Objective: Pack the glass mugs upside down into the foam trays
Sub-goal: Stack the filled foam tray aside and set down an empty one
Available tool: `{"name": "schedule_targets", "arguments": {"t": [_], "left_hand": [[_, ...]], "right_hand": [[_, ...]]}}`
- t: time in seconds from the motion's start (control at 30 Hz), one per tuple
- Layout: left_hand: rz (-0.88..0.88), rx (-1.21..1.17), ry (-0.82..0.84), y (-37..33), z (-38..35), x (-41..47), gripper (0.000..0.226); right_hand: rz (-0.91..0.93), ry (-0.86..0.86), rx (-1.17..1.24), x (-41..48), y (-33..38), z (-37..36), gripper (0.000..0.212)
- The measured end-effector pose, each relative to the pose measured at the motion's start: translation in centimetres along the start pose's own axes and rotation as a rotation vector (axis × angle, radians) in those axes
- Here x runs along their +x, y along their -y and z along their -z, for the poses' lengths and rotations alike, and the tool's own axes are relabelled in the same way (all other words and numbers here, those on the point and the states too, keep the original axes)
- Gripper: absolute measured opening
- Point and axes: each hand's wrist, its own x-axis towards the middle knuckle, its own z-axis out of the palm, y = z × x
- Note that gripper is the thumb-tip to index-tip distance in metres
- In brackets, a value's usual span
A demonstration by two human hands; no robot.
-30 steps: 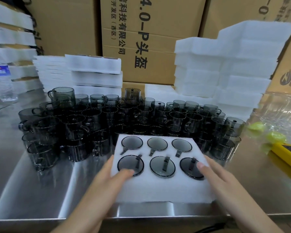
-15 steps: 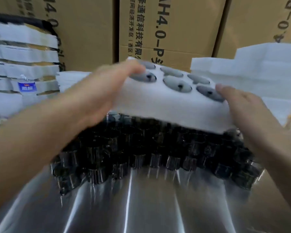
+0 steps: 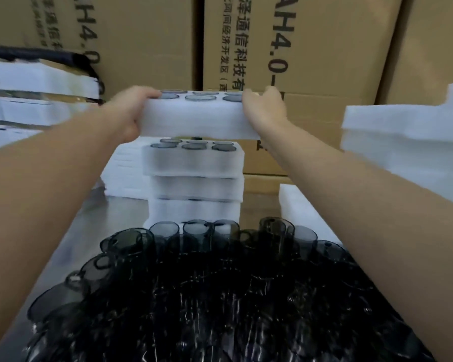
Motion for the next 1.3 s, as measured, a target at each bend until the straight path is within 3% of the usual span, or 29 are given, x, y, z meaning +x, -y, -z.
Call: {"name": "schedule_targets", "arguments": {"t": [0.2,0.37,0.53,0.7,0.8,0.87,1.03,1.1,1.17,1.23,1.3], "left_hand": [[-0.001,0.100,-0.067,4.4,0.7,3.7,0.017],[0.176,0.088,0.000,5.2,0.5,3.4,0.044],[0.262,-0.004,-0.034,5.1,0.0,2.6,0.033],[0.165,-0.084,-0.010,3.9,0.0,2.8,0.022],[0.153,-0.109,-0.028,4.6,-0.4,3.1,0.017],[0.119,-0.119,-0.032,5.4,-0.6,3.2,0.029],[0.095,0.001,-0.057,6.0,0.0,3.5,0.025],[0.061,0.125,-0.130,5.7,0.2,3.6,0.040],[-0.089,0.258,-0.283,5.1,-0.1,3.5,0.046],[-0.300,0.452,-0.490,4.2,-0.3,3.0,0.047],[-0.545,0.649,-0.566,3.4,-1.1,1.5,0.043]], "right_hand": [[-0.028,0.137,-0.032,2.6,-4.6,-4.1,0.053],[-0.107,0.134,0.026,3.1,-5.9,-4.7,0.058],[-0.491,0.332,0.275,2.2,-6.0,-3.8,0.080],[-0.447,0.266,0.369,2.9,-6.6,-4.2,0.066],[-0.410,0.249,0.347,3.5,-7.0,-4.3,0.068],[-0.384,0.254,0.292,3.6,-7.4,-4.4,0.073],[-0.326,0.470,0.237,3.4,-8.5,-1.3,0.084],[-0.341,0.440,0.111,3.6,-9.9,2.1,0.077],[-0.327,0.438,-0.307,3.3,-11.9,6.0,0.056],[-0.323,0.586,-0.849,2.4,-14.0,9.6,0.037],[-0.360,0.752,-1.103,1.3,-15.8,11.7,0.039]]}}
